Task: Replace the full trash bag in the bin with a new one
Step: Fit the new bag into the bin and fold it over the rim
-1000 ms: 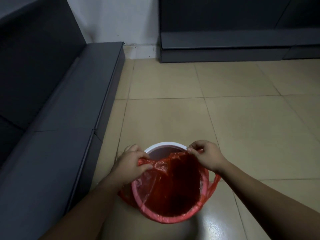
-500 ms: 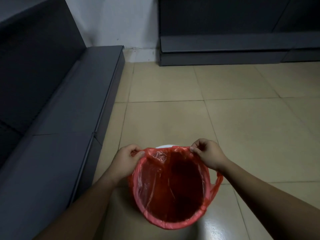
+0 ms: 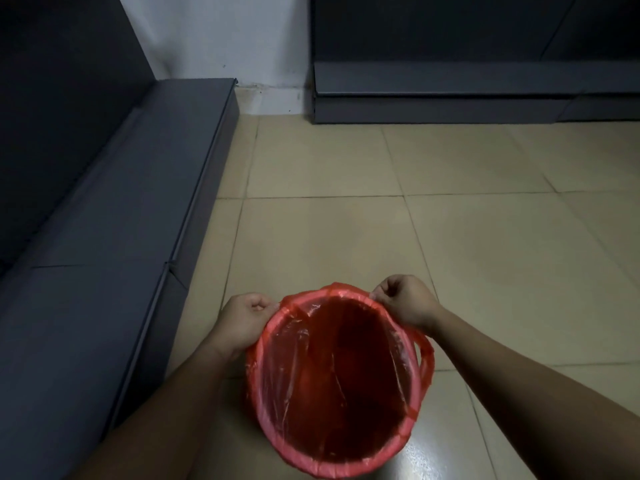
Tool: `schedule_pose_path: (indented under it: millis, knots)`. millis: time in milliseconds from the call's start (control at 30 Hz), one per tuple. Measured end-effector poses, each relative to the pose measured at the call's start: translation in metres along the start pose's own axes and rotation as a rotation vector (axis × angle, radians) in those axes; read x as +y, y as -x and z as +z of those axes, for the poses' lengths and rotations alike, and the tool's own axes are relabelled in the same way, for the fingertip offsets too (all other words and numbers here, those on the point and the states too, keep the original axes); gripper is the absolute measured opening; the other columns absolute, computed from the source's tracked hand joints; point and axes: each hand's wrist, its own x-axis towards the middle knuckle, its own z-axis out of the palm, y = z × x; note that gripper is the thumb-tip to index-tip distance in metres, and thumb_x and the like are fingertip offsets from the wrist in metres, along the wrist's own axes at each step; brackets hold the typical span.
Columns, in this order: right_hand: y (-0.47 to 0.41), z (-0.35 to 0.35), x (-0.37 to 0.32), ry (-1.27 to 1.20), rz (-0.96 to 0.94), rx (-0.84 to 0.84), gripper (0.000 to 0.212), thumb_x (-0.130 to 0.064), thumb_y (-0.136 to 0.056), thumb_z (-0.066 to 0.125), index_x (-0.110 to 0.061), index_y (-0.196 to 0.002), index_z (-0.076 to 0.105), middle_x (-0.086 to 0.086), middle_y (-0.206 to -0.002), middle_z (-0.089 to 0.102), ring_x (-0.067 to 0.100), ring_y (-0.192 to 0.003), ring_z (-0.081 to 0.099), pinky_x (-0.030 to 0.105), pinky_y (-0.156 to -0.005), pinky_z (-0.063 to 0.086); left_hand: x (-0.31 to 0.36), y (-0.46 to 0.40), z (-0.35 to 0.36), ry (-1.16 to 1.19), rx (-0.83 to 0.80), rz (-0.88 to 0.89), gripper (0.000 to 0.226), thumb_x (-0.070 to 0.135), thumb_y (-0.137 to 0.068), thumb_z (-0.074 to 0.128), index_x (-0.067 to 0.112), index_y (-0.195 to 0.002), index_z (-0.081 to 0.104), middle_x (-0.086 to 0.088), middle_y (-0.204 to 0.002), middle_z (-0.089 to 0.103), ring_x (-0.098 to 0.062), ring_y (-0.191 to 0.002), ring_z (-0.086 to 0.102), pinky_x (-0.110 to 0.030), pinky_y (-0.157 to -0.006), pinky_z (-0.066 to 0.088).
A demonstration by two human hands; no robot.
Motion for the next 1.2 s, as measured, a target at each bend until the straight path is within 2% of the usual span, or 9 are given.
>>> schedule_pose_path:
  millis: [100, 267, 400, 500, 700, 900, 1000, 1067, 1200]
  knots:
    - [0.002, -0.002, 0.003, 0.003, -0.016, -0.021, 0.017, -0.026, -0.087, 0.072, -0.012, -0.077, 0.074, -0.001, -0.074, 0.077, 0.01, -0.068, 0.071, 0.025, -0.064, 0.055, -0.003, 0.002, -0.003, -0.004, -0.044, -0.008, 0.013, 0.024, -0.088, 0.073, 0.013, -0.082, 0.076, -0.007, -0.079, 0.077, -0.023, -0.077, 0.073, -0.024, -0.066, 0.053]
    - [0.019, -0.015, 0.003, 0.005, -0.079, 0.034, 0.015, -0.043, -0.084, 0.069, -0.029, -0.088, 0.071, -0.01, -0.092, 0.071, 0.007, -0.083, 0.066, 0.03, -0.079, 0.05, 0.014, 0.027, -0.018, -0.104, 0.063, 0.159, 0.009, 0.031, -0.086, 0.074, 0.025, -0.093, 0.076, 0.011, -0.09, 0.071, -0.003, -0.085, 0.067, -0.022, -0.079, 0.051]
    - [0.047, -0.016, 0.002, 0.256, -0.053, 0.0, 0.03, -0.065, -0.077, 0.061, -0.043, -0.094, 0.072, -0.019, -0.092, 0.068, 0.0, -0.084, 0.063, 0.036, -0.087, 0.045, 0.02, 0.053, -0.023, -0.129, -0.03, 0.178, 0.01, 0.03, -0.085, 0.075, 0.028, -0.094, 0.079, 0.007, -0.079, 0.076, -0.006, -0.075, 0.072, -0.021, -0.068, 0.057]
    - [0.048, -0.01, 0.004, 0.049, 0.015, 0.006, 0.021, -0.052, -0.08, 0.07, -0.035, -0.089, 0.078, -0.017, -0.079, 0.076, 0.002, -0.077, 0.071, 0.036, -0.082, 0.057, 0.017, 0.053, -0.02, 0.002, -0.063, 0.081, 0.005, 0.02, -0.084, 0.077, 0.024, -0.087, 0.079, 0.007, -0.075, 0.079, -0.01, -0.072, 0.076, -0.018, -0.061, 0.056]
    - [0.049, -0.007, 0.01, -0.496, 0.189, -0.012, 0.013, -0.014, -0.09, 0.07, -0.008, -0.084, 0.08, 0.02, -0.081, 0.077, 0.023, -0.067, 0.069, 0.04, -0.072, 0.058, 0.003, 0.042, -0.015, 0.3, -0.001, -0.171, 0.009, 0.007, -0.088, 0.072, 0.003, -0.081, 0.077, -0.018, -0.077, 0.077, -0.026, -0.067, 0.07, -0.039, -0.071, 0.058]
    - [0.05, -0.004, 0.022, -0.524, 0.221, -0.035, 0.017, -0.013, -0.092, 0.067, -0.003, -0.083, 0.078, 0.018, -0.075, 0.072, 0.025, -0.068, 0.061, 0.032, -0.064, 0.05, -0.015, 0.042, -0.008, 0.411, -0.031, -0.251, 0.016, 0.01, -0.094, 0.064, -0.001, -0.094, 0.075, -0.016, -0.079, 0.077, -0.018, -0.06, 0.07, -0.023, -0.056, 0.056]
    - [0.048, -0.01, 0.015, -0.527, 0.202, -0.014, 0.012, -0.011, -0.091, 0.067, -0.008, -0.086, 0.078, 0.018, -0.088, 0.077, 0.025, -0.078, 0.067, 0.031, -0.069, 0.055, -0.016, 0.038, -0.012, 0.44, 0.003, -0.224, 0.015, 0.011, -0.092, 0.067, 0.006, -0.104, 0.074, -0.012, -0.093, 0.079, -0.02, -0.079, 0.075, -0.032, -0.075, 0.059]
    - [0.041, -0.011, 0.008, -0.466, 0.162, 0.022, 0.012, -0.022, -0.089, 0.071, -0.014, -0.084, 0.079, 0.012, -0.089, 0.078, 0.021, -0.081, 0.071, 0.034, -0.077, 0.056, -0.006, 0.032, -0.015, 0.397, 0.05, -0.152, 0.023, 0.014, -0.088, 0.071, 0.012, -0.111, 0.073, -0.007, -0.102, 0.077, -0.017, -0.093, 0.074, -0.034, -0.088, 0.057]
    - [0.023, -0.004, -0.006, -0.034, 0.075, 0.0, 0.028, -0.069, -0.068, 0.063, -0.045, -0.078, 0.075, -0.019, -0.072, 0.074, 0.01, -0.079, 0.071, 0.039, -0.086, 0.053, 0.023, 0.023, -0.007, 0.129, 0.02, 0.02, 0.03, 0.032, -0.082, 0.079, 0.015, -0.106, 0.077, 0.005, -0.095, 0.077, -0.001, -0.087, 0.071, -0.019, -0.078, 0.053]
